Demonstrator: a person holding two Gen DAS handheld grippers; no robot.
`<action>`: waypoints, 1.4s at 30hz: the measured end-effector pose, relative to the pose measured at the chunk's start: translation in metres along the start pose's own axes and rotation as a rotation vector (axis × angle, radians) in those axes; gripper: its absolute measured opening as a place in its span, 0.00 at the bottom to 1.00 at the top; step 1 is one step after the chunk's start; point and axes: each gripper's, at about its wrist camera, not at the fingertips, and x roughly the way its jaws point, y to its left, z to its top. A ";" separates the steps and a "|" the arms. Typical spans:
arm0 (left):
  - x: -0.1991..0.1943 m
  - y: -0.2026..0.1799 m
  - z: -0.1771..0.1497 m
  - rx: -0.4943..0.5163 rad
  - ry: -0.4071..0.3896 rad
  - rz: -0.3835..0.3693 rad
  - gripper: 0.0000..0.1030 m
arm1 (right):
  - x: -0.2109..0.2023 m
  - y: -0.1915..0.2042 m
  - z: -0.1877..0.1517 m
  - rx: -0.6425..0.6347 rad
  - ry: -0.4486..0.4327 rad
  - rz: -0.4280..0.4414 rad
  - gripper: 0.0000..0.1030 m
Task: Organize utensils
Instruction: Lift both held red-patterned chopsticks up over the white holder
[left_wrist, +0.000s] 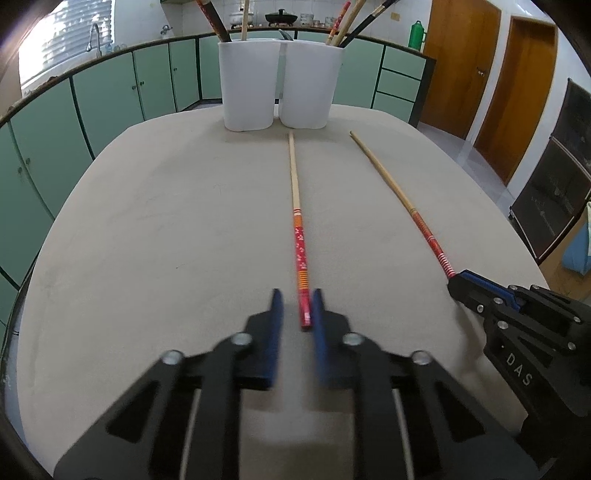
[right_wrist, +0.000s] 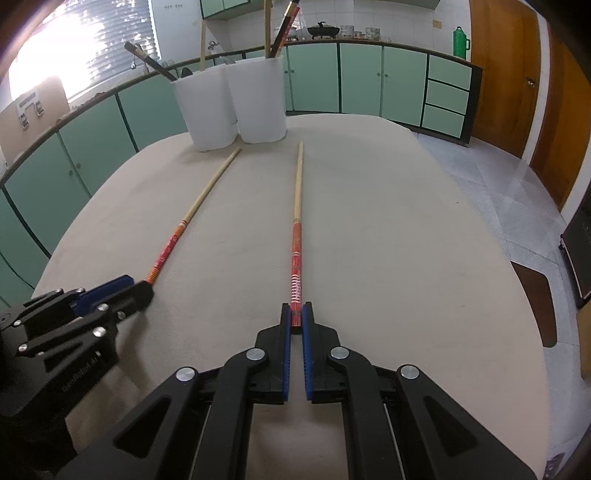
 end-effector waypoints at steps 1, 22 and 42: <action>0.000 0.000 0.000 -0.001 0.000 0.001 0.05 | 0.000 0.001 0.000 -0.003 0.000 -0.003 0.06; -0.085 0.010 0.042 0.025 -0.229 0.014 0.05 | -0.073 -0.004 0.045 -0.054 -0.209 0.000 0.06; -0.141 0.013 0.153 0.077 -0.401 -0.111 0.05 | -0.129 0.002 0.182 -0.203 -0.348 0.118 0.05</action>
